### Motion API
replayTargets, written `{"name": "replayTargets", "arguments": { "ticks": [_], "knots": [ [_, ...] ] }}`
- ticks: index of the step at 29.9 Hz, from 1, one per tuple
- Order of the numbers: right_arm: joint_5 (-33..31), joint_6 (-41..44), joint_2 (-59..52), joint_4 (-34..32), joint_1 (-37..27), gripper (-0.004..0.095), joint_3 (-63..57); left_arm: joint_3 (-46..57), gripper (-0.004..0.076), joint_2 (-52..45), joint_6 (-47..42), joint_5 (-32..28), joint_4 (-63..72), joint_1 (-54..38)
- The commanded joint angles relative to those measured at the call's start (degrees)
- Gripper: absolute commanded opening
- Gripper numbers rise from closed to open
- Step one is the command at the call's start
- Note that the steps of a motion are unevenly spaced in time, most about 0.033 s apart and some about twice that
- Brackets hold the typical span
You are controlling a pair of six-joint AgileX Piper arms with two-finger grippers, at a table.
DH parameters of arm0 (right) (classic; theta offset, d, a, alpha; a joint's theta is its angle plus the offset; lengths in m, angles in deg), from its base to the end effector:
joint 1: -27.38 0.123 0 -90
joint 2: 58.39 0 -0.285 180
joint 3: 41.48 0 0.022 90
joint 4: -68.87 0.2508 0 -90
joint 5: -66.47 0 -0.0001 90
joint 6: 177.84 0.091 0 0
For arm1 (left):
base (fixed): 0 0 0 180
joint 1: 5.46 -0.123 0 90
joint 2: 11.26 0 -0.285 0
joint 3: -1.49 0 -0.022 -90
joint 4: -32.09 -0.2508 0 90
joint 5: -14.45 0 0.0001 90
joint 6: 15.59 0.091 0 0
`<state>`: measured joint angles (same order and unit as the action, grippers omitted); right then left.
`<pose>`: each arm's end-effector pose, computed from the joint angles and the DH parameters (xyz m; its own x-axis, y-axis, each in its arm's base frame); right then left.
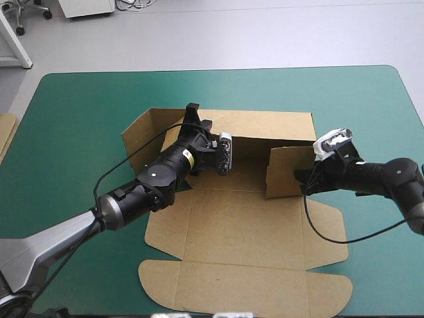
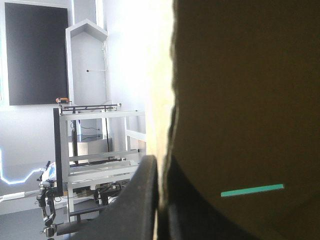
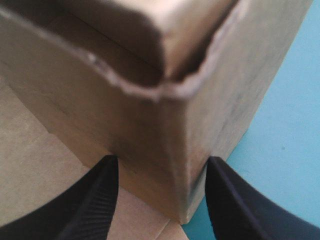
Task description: Fold the box
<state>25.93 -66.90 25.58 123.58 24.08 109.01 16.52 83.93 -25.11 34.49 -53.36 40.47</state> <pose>0.2610 0.0334 0.2678 -0.5966 -0.2840 -0.7506 -0.5577 0.8193 0.1333 0.2645 -0.2284 0.3089 0.3763 0.9203 -0.1069 0.3639 -0.0407 0.9306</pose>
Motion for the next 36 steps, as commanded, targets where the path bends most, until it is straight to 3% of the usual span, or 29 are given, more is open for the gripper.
{"name": "replayTargets", "arguments": {
  "ticks": [1, 4, 10, 17, 25, 32, 36],
  "knots": [
    [8.95, -4.21, -5.31, 6.83, 2.81, 0.0480, -3.74, -1.49, -0.0010, -2.12, -2.48, -0.36, -0.14, 0.42],
    [13.11, -6.78, -8.16, 10.97, 5.11, 0.0480, -6.93, -1.49, -0.0010, -2.12, -2.48, -0.36, 0.29, 0.42],
    [29.21, -9.74, -10.38, 14.38, 12.12, 0.0480, -11.13, -1.49, -0.0010, -2.12, -2.48, -0.36, 0.29, 0.42],
    [37.18, -10.52, -10.38, 17.02, 13.77, 0.0480, -11.26, -1.49, -0.0010, -2.02, -2.48, -0.56, 0.29, 0.42],
    [35.00, -12.04, -9.37, 17.53, 13.77, 0.0480, -10.90, -1.49, -0.0010, -1.66, -2.60, -0.98, 0.29, 0.42],
    [31.94, -20.51, -4.11, 23.89, 13.77, 0.0481, -7.79, -1.49, -0.0010, -1.66, -2.60, -1.45, 0.02, 0.42],
    [32.85, -20.66, -3.44, 24.91, 13.77, 0.0481, -5.66, -1.49, -0.0010, -1.66, -2.60, -1.57, 0.02, 0.42]
  ]
}}
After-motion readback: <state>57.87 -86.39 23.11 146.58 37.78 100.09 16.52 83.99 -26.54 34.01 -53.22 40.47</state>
